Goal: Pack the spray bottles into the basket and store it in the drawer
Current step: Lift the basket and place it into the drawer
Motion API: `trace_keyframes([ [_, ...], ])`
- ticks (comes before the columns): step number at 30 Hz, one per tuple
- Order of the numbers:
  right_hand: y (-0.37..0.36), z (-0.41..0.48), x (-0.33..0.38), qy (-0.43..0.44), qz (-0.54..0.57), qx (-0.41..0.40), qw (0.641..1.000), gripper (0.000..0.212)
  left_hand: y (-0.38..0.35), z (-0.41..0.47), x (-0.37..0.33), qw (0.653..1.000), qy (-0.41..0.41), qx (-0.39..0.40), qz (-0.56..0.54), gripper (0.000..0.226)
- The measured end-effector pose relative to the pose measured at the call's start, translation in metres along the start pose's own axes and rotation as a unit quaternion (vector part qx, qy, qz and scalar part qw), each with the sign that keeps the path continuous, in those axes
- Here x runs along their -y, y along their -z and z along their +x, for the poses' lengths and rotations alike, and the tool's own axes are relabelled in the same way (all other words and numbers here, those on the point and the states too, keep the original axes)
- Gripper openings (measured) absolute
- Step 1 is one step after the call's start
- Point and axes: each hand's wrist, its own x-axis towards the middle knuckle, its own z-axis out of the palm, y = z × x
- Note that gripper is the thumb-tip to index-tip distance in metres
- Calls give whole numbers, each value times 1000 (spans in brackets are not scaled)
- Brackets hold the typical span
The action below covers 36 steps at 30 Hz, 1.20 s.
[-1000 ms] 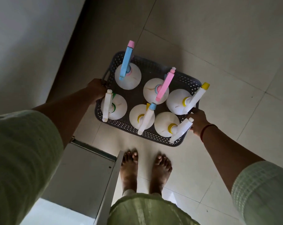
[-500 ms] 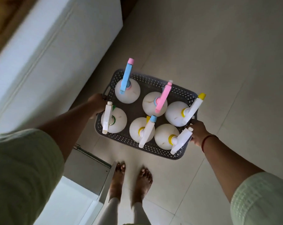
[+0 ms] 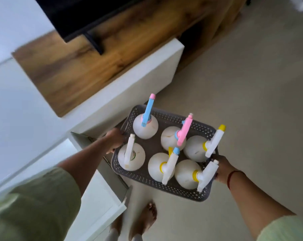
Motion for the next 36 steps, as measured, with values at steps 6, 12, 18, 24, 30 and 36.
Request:
trace_keyframes([
  [6, -27, -32, 39, 34, -94, 9, 995, 29, 29, -28, 64, 993, 50, -3, -103, 32],
  [12, -61, -54, 61, 53, -141, 23, 988, 20, 54, -48, 108, 984, 59, -5, -167, 32],
  [18, -107, -93, 73, 74, -106, 32, 991, 17, 91, -69, 161, 977, 55, -14, -204, 30],
  [24, -180, -121, 82, 96, -166, 53, 980, 32, 127, -84, 237, 965, 80, -36, -248, 26],
  [30, -258, -153, 88, 114, -226, 73, 965, 26, 144, -102, 319, 941, 116, -48, -316, 26],
  [36, -328, -175, 73, 141, -297, 79, 941, 19, 140, -123, 404, 913, 149, -28, -379, 26],
])
